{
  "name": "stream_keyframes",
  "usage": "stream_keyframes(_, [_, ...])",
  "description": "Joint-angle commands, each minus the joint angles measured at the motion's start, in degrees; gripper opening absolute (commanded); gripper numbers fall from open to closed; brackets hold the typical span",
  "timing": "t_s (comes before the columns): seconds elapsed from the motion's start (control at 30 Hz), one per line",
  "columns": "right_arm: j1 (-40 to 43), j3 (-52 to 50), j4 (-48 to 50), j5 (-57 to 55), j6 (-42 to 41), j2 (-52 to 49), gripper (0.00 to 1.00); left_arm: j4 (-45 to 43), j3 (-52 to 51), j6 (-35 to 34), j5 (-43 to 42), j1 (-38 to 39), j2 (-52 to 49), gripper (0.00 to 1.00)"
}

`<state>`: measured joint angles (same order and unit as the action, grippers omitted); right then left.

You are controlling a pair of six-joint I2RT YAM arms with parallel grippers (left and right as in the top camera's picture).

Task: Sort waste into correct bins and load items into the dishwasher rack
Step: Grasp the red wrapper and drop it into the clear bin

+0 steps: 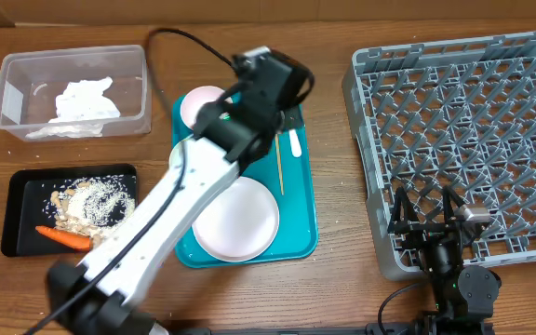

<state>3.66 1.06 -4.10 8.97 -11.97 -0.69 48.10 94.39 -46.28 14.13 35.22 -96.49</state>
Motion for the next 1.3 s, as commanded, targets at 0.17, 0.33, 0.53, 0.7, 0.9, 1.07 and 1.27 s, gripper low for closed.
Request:
stream_keyframes(0.17, [0.22,-0.59,0.17,-0.37,0.24,0.46,1.00,-0.76,0.39,-3.50,19.41,-14.10,2.71,0.04])
stream_keyframes(0.33, [0.22,-0.59,0.17,-0.37,0.24,0.46,1.00,-6.82,0.39,-5.20,13.79,-28.63,0.15,0.04])
stream_keyframes(0.53, [0.22,-0.59,0.17,-0.37,0.24,0.46,1.00,-10.67,0.39,-5.05,2.99,-42.95,-7.04,0.22])
stream_keyframes(0.7, [0.22,-0.59,0.15,-0.35,0.24,0.46,1.00,-8.13,0.39,-0.87,0.87,-46.77,-10.34,1.00])
stream_keyframes(0.9, [0.22,-0.59,0.17,-0.37,0.24,0.46,1.00,-0.26,0.39,1.27,0.81,-46.42,-3.82,1.00])
stream_keyframes(1.07, [0.22,-0.59,0.17,-0.37,0.24,0.46,1.00,13.49,0.39,1.20,5.42,-46.47,5.60,1.00])
stream_keyframes(1.27, [0.22,-0.59,0.15,-0.35,0.24,0.46,1.00,20.63,0.39,1.07,6.40,-46.45,9.14,1.00])
